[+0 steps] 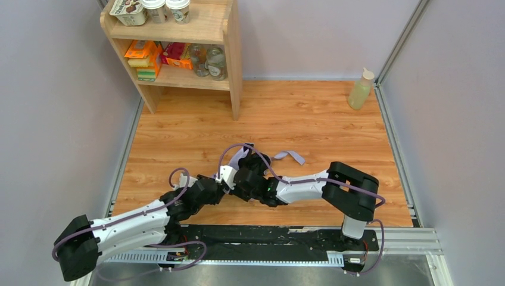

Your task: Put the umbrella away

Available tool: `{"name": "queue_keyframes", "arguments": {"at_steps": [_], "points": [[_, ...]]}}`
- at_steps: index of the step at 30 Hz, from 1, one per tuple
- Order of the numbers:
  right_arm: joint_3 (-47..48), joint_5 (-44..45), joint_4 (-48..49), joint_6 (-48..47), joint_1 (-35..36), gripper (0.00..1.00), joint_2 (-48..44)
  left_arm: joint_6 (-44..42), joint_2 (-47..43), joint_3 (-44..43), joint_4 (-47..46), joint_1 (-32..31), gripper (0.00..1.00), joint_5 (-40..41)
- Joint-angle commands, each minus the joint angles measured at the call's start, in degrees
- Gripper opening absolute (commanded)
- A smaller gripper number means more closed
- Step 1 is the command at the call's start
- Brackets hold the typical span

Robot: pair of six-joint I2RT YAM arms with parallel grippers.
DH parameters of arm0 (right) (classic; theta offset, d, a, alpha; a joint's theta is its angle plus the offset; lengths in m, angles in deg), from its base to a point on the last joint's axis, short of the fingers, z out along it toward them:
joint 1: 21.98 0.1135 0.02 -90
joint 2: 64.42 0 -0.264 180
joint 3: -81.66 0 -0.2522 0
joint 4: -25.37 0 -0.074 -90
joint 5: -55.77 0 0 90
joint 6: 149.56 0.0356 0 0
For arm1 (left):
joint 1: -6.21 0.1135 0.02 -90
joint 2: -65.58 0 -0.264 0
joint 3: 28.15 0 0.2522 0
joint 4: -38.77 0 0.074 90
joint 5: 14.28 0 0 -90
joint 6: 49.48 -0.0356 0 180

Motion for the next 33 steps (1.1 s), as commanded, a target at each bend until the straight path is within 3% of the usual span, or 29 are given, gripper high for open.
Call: {"name": "queue_keyframes", "arguments": {"at_steps": [1,2,3,4,10,15,20,25,31,33], "points": [[-5.6,-11.6,-7.2,7.6,-6.0,0.00,3.4,9.1,-2.8,-1.3,11.6,-0.3,0.37,1.8],[-6.0,-16.7,-5.6,9.7,-7.2,0.00,3.7,6.4,-3.8,-2.9,14.9,-0.2,0.46,3.5],[-6.4,-20.1,-5.5,11.1,-8.2,0.00,4.1,5.4,-5.4,-4.2,17.2,-0.2,0.71,6.9],[-7.4,-23.9,-4.3,12.3,-9.2,0.00,4.2,3.9,-6.2,-5.8,20.6,-0.2,0.75,8.5],[-7.6,-47.8,-0.3,23.0,-19.5,0.00,10.4,-1.0,-15.1,-7.3,23.6,-0.2,0.75,13.3],[-2.8,-60.5,-1.7,30.0,-24.8,0.00,17.1,-3.4,-13.7,-6.9,15.2,-0.3,0.76,12.4],[0.7,-63.6,-1.1,33.0,-26.6,0.00,20.0,-4.2,-2.8,-7.8,4.4,-0.2,0.77,10.5],[2.6,-63.0,-4.4,30.2,-26.7,0.00,19.8,-4.2,5.1,-7.2,-3.8,2.0,0.77,8.4],[4.3,-61.8,-9.2,26.2,-26.8,0.00,19.3,-8.6,16.6,-7.4,-12.3,7.3,0.77,-1.1],[5.2,-60.0,-12.7,23.3,-26.6,0.00,18.1,-5.8,21.3,-7.4,-9.3,9.3,0.78,-8.6]]}}
